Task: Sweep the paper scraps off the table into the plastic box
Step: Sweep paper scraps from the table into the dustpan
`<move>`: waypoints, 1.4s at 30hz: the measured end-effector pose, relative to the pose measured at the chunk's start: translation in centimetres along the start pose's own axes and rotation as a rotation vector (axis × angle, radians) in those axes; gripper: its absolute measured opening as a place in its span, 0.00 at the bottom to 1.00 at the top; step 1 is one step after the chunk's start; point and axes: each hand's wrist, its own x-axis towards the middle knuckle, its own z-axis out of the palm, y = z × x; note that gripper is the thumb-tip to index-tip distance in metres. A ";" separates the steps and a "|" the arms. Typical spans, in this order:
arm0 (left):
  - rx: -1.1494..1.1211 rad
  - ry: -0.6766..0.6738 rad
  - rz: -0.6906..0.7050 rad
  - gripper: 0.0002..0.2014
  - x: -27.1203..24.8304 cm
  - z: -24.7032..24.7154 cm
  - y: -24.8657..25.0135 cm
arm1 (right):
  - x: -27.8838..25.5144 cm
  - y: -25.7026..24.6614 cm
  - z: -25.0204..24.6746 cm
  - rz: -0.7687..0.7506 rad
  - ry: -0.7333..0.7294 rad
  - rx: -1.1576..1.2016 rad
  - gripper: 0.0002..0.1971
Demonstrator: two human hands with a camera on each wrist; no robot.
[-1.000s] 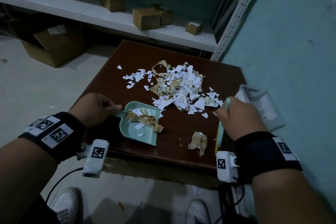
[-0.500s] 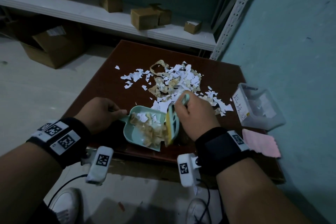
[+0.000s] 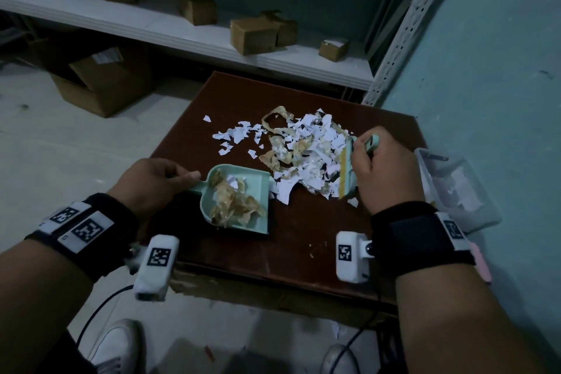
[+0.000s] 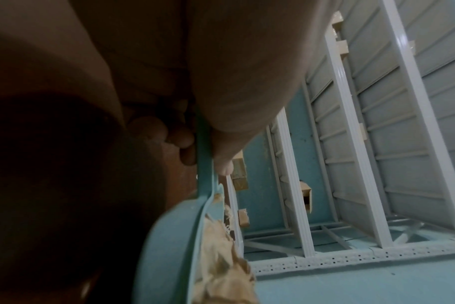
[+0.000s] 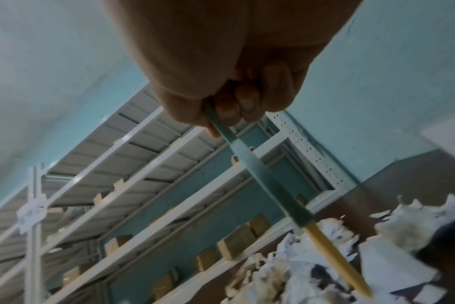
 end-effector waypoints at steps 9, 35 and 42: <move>0.084 0.129 -0.003 0.15 1.9 0.4 0.7 | 1.7 0.9 4.2 0.023 -0.201 -0.251 0.09; 0.039 0.063 -0.010 0.16 2.1 3.0 1.3 | 0.5 -5.4 4.6 -0.183 -0.271 0.175 0.09; 0.039 0.053 -0.043 0.17 1.8 1.9 0.8 | 1.3 -3.0 4.1 -0.095 -0.190 -0.082 0.08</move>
